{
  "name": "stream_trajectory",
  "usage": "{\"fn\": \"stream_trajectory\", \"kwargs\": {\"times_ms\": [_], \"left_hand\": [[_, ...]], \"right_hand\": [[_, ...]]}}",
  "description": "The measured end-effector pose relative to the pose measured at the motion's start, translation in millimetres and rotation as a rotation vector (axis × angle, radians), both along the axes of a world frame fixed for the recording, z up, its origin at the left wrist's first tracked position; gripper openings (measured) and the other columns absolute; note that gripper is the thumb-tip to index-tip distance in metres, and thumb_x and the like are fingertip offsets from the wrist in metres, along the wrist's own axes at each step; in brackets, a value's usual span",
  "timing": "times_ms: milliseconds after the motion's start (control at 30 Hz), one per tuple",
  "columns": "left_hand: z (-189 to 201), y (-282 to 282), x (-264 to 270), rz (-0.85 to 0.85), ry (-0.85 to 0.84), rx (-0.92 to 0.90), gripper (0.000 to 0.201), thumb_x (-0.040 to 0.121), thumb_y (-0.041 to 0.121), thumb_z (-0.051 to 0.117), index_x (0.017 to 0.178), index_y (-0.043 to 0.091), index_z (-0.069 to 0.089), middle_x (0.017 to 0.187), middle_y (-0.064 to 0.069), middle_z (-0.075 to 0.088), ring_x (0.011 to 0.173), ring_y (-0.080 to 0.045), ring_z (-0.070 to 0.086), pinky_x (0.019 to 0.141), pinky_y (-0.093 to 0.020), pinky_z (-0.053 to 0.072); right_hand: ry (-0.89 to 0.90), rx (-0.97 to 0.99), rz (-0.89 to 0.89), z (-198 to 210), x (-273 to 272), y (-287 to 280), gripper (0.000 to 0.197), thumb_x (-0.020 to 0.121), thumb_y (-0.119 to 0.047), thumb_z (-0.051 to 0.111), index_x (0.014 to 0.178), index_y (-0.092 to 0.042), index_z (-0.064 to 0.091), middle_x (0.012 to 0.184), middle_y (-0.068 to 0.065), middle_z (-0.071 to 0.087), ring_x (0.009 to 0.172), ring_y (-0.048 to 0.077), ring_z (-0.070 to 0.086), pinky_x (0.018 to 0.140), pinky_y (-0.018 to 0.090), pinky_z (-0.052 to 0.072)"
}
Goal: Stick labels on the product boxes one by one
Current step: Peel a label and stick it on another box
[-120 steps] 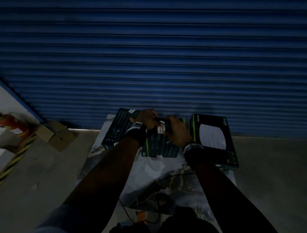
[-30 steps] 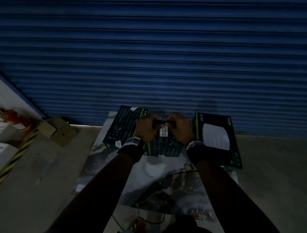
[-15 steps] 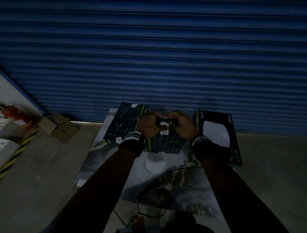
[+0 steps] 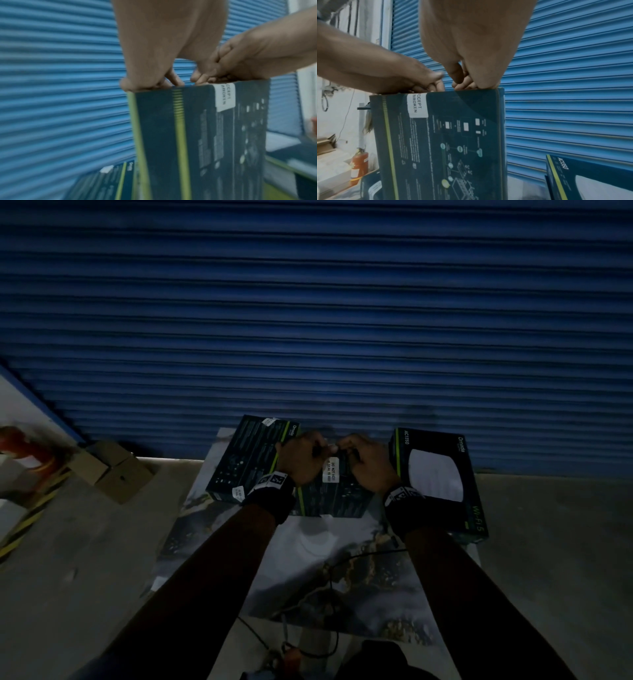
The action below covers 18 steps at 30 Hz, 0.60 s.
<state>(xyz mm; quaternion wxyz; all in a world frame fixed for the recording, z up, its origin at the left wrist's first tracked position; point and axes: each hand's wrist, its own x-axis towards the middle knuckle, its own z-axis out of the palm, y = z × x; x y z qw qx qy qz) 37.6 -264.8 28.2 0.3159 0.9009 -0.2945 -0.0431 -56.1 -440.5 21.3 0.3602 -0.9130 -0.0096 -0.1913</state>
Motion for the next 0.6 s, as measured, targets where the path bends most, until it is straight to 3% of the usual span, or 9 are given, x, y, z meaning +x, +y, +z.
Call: {"fn": "stream_trajectory", "kwargs": {"times_ms": [133,200,267,367,467,533,600], "left_hand": [[2.9,11.6,-7.1,-0.113,0.018,0.122,0.057,0.075,0.074,0.071,0.110,0.032,0.057,0.115,0.009,0.061,0.104,-0.014,0.056,0.096,-0.041,0.032],[-0.2,9.1,-9.5,-0.080,-0.018,0.115,0.052,0.079,0.072,0.068,0.111,0.032,0.056,0.117,0.006,0.062,0.105,-0.016,0.056,0.099,-0.044,0.031],[-3.2,4.4,-9.2,-0.035,-0.048,0.067,0.038,0.086,0.064,0.064,0.105,0.031,0.058,0.109,0.005,0.065,0.096,-0.016,0.058,0.094,-0.041,0.033],[-5.9,0.7,-9.3,0.006,-0.130,-0.042,0.019,0.097,0.041,0.061,0.091,0.024,0.061,0.091,-0.003,0.069,0.080,-0.025,0.065,0.075,-0.036,0.044],[-9.7,3.3,-7.5,-0.038,-0.175,-0.107,0.018,0.099,0.030,0.054,0.091,0.018,0.063,0.087,-0.009,0.070,0.072,-0.028,0.065,0.066,-0.038,0.052],[-10.7,9.8,-10.0,-0.096,-0.233,-0.152,0.019,0.099,0.028,0.051,0.096,0.015,0.066,0.090,-0.009,0.069,0.076,-0.027,0.063,0.070,-0.041,0.053],[-15.1,18.0,-15.2,-0.139,-0.353,-0.147,0.018,0.099,0.021,0.054,0.106,0.011,0.067,0.100,-0.011,0.068,0.086,-0.029,0.062,0.081,-0.042,0.052]], "right_hand": [[0.005,0.015,0.008,-2.4,-1.3,1.7,0.037,0.088,0.013,0.045,0.114,-0.002,0.067,0.113,0.016,0.065,0.105,0.024,0.062,0.096,0.028,0.048],[-0.005,0.029,0.004,-3.9,-2.1,1.7,0.036,0.087,0.013,0.049,0.114,-0.002,0.067,0.114,0.014,0.065,0.106,0.025,0.063,0.097,0.031,0.050],[0.016,0.038,0.009,-3.8,-1.3,1.2,0.033,0.088,0.009,0.054,0.116,-0.003,0.067,0.115,0.012,0.064,0.107,0.023,0.063,0.098,0.034,0.051],[0.074,0.011,0.015,-4.6,-0.4,-1.2,0.036,0.085,-0.015,0.072,0.120,-0.010,0.065,0.118,0.008,0.062,0.109,0.019,0.060,0.097,0.039,0.052],[0.183,-0.069,0.055,-8.3,-1.7,-2.7,0.074,0.067,-0.061,0.080,0.127,-0.024,0.057,0.121,-0.002,0.057,0.113,0.016,0.053,0.096,0.035,0.045],[0.211,-0.186,0.083,-13.3,-0.7,-0.8,0.085,0.059,-0.069,0.079,0.130,-0.031,0.051,0.123,-0.005,0.053,0.116,0.019,0.050,0.097,0.040,0.041],[0.193,-0.289,0.079,-18.1,0.6,2.9,0.085,0.062,-0.061,0.081,0.134,-0.030,0.048,0.126,-0.002,0.052,0.120,0.025,0.049,0.100,0.049,0.041]]}}
